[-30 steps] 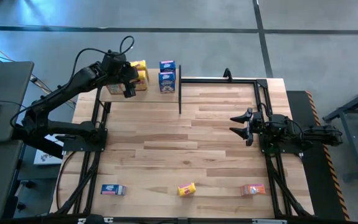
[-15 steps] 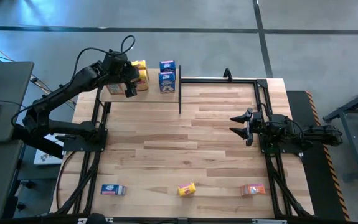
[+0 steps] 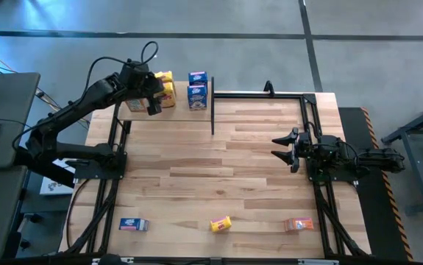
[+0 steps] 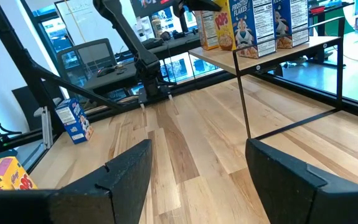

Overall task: Stack cereal on shelf
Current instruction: Adjust the yellow cereal box on the shelf, then put the orange cereal box on the shelf aligned with the other orange cereal boxes

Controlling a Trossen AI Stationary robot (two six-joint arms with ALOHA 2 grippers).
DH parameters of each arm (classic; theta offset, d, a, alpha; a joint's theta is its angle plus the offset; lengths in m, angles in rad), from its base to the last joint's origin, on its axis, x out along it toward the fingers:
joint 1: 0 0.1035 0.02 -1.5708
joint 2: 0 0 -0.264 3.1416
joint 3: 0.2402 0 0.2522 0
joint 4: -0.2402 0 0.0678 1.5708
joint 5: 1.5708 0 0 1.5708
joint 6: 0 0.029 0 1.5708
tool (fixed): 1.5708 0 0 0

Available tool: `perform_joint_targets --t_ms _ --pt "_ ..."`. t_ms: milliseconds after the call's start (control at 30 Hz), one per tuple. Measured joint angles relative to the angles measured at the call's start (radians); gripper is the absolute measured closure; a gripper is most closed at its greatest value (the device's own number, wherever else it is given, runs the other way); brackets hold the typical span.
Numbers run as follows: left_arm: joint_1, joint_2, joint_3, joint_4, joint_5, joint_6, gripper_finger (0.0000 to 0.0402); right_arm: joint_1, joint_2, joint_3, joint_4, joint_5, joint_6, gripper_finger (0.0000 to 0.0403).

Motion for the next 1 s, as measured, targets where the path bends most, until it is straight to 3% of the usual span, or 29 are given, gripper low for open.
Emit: perform_joint_targets --t_ms 200,600,1000 --pt "-0.013 -0.024 0.000 0.001 -0.020 0.000 0.0125 0.000 0.000 0.000 0.000 0.000 0.000 0.0153" --pt "-0.069 -0.142 0.000 0.017 -0.123 -0.045 0.0123 0.000 0.000 0.000 0.000 0.000 0.000 0.0153" --pt "-0.213 -0.223 0.000 0.008 -0.103 -0.293 0.0123 0.000 0.000 0.000 0.000 0.000 0.000 0.0153"
